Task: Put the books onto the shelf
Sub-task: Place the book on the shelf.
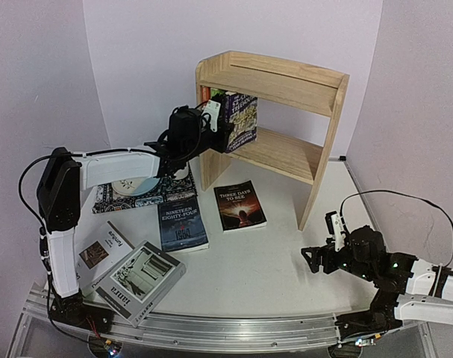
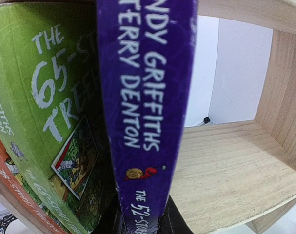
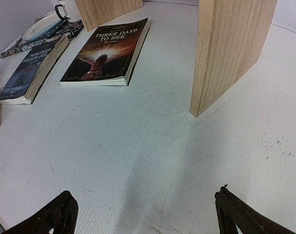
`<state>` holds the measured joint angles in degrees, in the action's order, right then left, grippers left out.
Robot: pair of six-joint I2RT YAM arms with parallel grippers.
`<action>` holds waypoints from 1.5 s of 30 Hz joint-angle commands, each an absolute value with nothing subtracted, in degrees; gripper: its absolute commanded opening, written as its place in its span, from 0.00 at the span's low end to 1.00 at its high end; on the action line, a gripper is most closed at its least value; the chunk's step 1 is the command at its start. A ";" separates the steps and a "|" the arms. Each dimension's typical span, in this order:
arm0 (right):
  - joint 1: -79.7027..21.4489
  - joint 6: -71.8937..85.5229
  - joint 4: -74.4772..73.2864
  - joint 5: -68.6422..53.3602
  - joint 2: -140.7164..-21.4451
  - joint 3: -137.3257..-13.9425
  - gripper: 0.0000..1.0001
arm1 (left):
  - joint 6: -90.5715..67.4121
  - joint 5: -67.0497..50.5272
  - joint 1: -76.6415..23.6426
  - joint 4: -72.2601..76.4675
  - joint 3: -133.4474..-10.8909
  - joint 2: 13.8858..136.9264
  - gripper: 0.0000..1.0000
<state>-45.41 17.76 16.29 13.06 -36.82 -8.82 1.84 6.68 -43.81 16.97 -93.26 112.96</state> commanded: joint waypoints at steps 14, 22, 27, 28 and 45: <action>-45.41 17.31 17.31 13.71 -36.74 -9.14 0.98 | 0.48 7.33 -40.77 15.81 -101.98 114.87 0.00; -45.42 17.23 17.31 13.53 -36.76 -9.14 0.98 | -1.42 7.17 -40.74 14.86 -101.43 114.14 0.04; -45.42 17.23 17.31 13.45 -36.67 -9.14 0.98 | -1.82 7.78 -40.70 14.85 -100.33 113.22 0.17; -45.44 17.23 17.31 13.45 -36.70 -9.14 0.98 | -1.82 7.89 -40.70 14.85 -100.18 113.01 0.19; -45.44 17.23 17.33 13.33 -37.18 -9.32 0.98 | -2.85 8.30 -40.69 14.85 -96.52 109.96 0.36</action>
<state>-45.41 17.76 16.31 13.04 -37.03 -8.82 -2.02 6.20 -41.47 13.09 -97.06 114.68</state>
